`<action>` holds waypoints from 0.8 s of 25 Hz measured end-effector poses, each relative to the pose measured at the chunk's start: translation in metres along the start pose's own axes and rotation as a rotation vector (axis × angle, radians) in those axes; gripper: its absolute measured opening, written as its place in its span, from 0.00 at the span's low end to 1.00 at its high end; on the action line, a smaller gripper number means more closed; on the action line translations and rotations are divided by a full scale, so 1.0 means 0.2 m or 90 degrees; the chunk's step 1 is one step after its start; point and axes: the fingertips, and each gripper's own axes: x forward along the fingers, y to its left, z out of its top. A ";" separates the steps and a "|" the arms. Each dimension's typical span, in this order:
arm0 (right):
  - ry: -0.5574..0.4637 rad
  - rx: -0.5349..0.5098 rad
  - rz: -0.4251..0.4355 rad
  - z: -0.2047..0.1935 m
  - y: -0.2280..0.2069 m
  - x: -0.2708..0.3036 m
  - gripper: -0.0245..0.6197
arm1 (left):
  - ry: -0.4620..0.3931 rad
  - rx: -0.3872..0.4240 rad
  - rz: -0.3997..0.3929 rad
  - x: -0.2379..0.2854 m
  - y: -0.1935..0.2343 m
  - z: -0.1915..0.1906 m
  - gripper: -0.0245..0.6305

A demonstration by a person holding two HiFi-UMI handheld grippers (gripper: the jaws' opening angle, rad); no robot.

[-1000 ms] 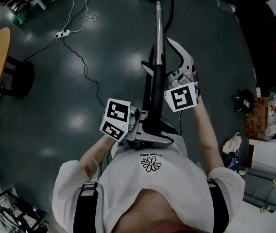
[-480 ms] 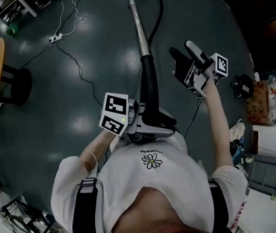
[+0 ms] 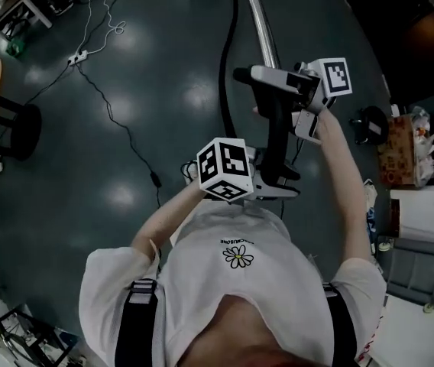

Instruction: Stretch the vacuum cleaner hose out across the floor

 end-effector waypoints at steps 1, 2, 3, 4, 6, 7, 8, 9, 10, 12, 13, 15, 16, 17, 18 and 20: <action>-0.014 -0.013 0.016 -0.03 0.08 -0.09 0.48 | 0.004 0.031 0.005 0.12 -0.01 0.00 0.23; -0.032 -0.020 0.038 -0.07 0.18 -0.19 0.40 | 0.008 0.065 0.007 0.23 -0.03 0.00 0.23; -0.046 -0.034 0.051 -0.12 0.28 -0.28 0.34 | 0.012 0.100 0.007 0.35 -0.06 -0.01 0.23; -0.051 -0.060 0.049 -0.18 0.37 -0.36 0.31 | 0.015 0.134 0.006 0.45 -0.10 -0.03 0.23; -0.045 -0.131 0.012 -0.33 0.53 -0.49 0.31 | 0.020 0.197 0.000 0.63 -0.19 -0.06 0.23; -0.038 -0.166 -0.009 -0.41 0.60 -0.55 0.31 | 0.024 0.223 -0.004 0.72 -0.24 -0.08 0.23; -0.033 -0.198 -0.030 -0.51 0.67 -0.61 0.31 | 0.032 0.242 -0.009 0.82 -0.29 -0.12 0.23; -0.028 -0.228 -0.050 -0.62 0.74 -0.69 0.31 | 0.045 0.256 -0.015 0.93 -0.36 -0.17 0.23; -0.025 -0.256 -0.069 -0.73 0.80 -0.77 0.31 | 0.059 0.269 -0.022 1.03 -0.42 -0.23 0.23; -0.032 -0.300 -0.090 -0.87 0.90 -0.90 0.31 | 0.084 0.293 -0.035 1.19 -0.50 -0.30 0.23; -0.039 -0.315 -0.092 -0.91 0.92 -0.95 0.31 | 0.097 0.302 -0.041 1.23 -0.51 -0.32 0.23; -0.055 -0.339 -0.092 -0.92 0.93 -0.99 0.31 | 0.120 0.312 -0.049 1.24 -0.49 -0.36 0.23; -0.061 -0.351 -0.092 -0.92 0.93 -1.00 0.31 | 0.131 0.317 -0.051 1.23 -0.48 -0.37 0.23; -0.066 -0.363 -0.091 -0.91 0.94 -1.00 0.31 | 0.143 0.323 -0.049 1.22 -0.46 -0.38 0.23; -0.070 -0.377 -0.091 -0.91 0.95 -1.01 0.31 | 0.154 0.331 -0.046 1.21 -0.44 -0.39 0.23; -0.074 -0.402 -0.091 -0.91 0.96 -1.01 0.31 | 0.176 0.346 -0.037 1.19 -0.41 -0.40 0.23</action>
